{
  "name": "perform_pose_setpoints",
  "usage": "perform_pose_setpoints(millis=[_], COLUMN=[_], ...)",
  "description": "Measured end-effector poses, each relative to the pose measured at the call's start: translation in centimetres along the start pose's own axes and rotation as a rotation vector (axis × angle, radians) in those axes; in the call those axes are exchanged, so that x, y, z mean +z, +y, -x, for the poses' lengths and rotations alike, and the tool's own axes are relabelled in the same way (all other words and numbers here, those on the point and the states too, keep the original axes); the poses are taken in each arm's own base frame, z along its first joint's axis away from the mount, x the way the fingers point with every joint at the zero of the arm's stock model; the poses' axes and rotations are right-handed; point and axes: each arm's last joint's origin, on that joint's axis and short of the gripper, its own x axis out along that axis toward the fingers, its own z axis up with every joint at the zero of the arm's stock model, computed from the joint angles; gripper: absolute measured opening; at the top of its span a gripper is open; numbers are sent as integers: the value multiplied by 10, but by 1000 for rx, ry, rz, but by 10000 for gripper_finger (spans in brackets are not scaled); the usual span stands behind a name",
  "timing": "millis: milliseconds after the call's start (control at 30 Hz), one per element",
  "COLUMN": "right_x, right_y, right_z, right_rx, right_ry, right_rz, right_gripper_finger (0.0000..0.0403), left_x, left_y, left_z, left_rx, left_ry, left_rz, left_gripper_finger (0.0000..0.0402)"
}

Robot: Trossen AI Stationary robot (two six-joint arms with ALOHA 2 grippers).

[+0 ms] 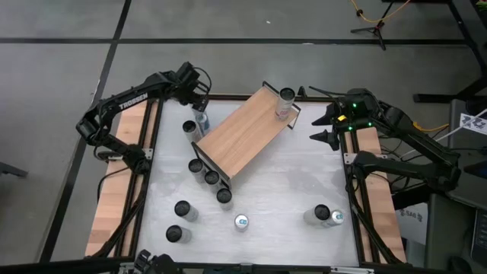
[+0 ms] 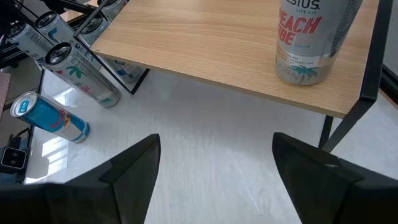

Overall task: Place canned beverage on shelf
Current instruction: Put the white-pink soda can on the shelf aligned with the other white-pink soda can

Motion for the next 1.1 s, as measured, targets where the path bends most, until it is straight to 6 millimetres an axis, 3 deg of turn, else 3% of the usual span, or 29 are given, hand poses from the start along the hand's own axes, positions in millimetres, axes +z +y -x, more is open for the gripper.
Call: perform_pose_setpoints(millis=[367,600,800,1000,1100], right_x=[0,0,0,0,0], right_y=[0,0,0,0,0], right_z=[0,0,0,0,0], right_rx=[0,0,0,0,0], right_ry=[0,0,0,0,0], right_rz=[0,0,0,0,0], right_gripper_finger=[305,305,305,305,305], left_x=[42,56,51,36,25], left_y=[-9,-32,-61,-87,-97], left_z=[60,112,146,158,160], left_rx=[-72,-198,-400,-689,-737], left_ry=[-209,-340,-411,-403,-376], left_rz=[6,-127,-372,-682,-776], left_gripper_finger=[239,239,239,239,239])
